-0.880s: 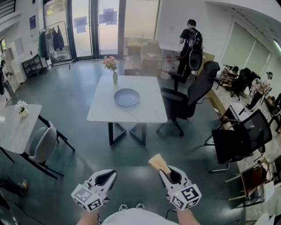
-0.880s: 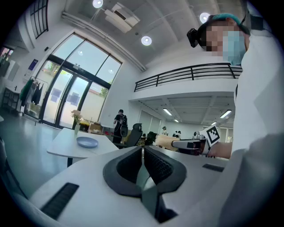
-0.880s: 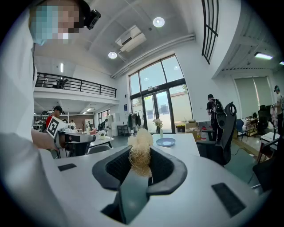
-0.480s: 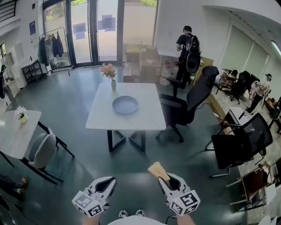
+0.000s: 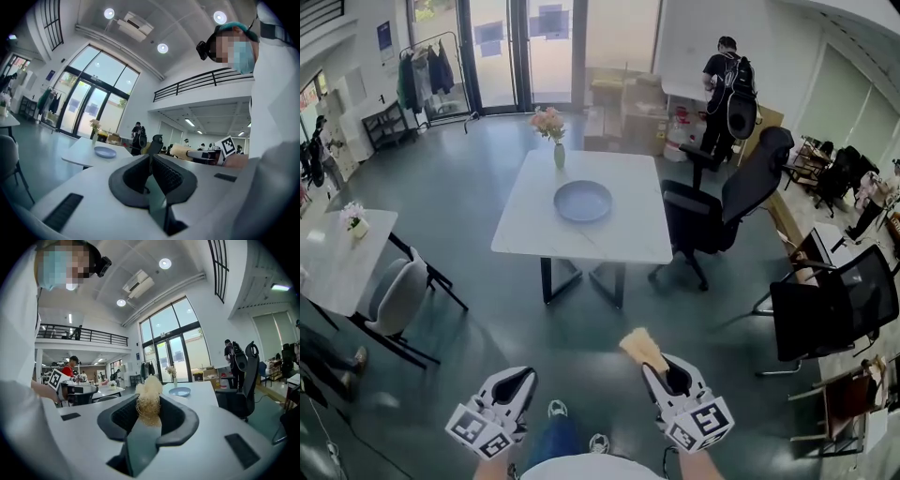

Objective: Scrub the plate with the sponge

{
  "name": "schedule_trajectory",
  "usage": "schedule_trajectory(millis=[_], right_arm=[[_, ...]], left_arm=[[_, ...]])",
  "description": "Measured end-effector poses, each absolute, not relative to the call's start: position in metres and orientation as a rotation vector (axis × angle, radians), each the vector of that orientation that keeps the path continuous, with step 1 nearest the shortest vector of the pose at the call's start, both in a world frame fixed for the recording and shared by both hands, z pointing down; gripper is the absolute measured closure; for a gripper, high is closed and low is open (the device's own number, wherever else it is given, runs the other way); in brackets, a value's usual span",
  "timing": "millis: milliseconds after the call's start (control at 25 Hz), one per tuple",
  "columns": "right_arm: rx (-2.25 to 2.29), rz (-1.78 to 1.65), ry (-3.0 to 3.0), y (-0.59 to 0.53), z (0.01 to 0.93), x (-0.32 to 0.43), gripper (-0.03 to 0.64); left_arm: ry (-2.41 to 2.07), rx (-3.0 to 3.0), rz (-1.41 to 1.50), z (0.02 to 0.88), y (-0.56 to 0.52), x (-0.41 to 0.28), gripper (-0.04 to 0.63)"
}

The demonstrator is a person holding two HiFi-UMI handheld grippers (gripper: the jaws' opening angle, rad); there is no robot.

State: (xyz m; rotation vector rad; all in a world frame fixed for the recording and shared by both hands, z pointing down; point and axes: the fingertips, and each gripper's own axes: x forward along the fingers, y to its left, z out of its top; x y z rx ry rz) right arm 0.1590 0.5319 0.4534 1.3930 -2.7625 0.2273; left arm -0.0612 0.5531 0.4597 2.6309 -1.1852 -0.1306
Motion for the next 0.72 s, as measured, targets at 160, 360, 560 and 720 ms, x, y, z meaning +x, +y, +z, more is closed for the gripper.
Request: schedule_trajectory(millis=[160, 360, 560, 720], right_arm=[[1.398, 0.232, -2.767, 0.490, 0.456, 0.149, 0.494], [1.432, 0.216, -2.735, 0.417, 0.450, 0.126, 0.494], [1.515, 0.168, -2.687, 0.336, 0.438, 0.104, 0.494], [1.588, 0.162, -2.664, 0.285, 0.438, 0.089, 0.494]], left_arm=[[-1.223, 2.607, -0.144, 0.468, 0.512, -0.081, 0.554], [-1.187, 2.619, -0.215, 0.461, 0.433, -0.102, 0.554], [-1.131, 2.640, -0.168, 0.457, 0.340, -0.129, 0.554], [-1.035, 2.657, -0.135, 0.462, 0.281, -0.142, 0.554]])
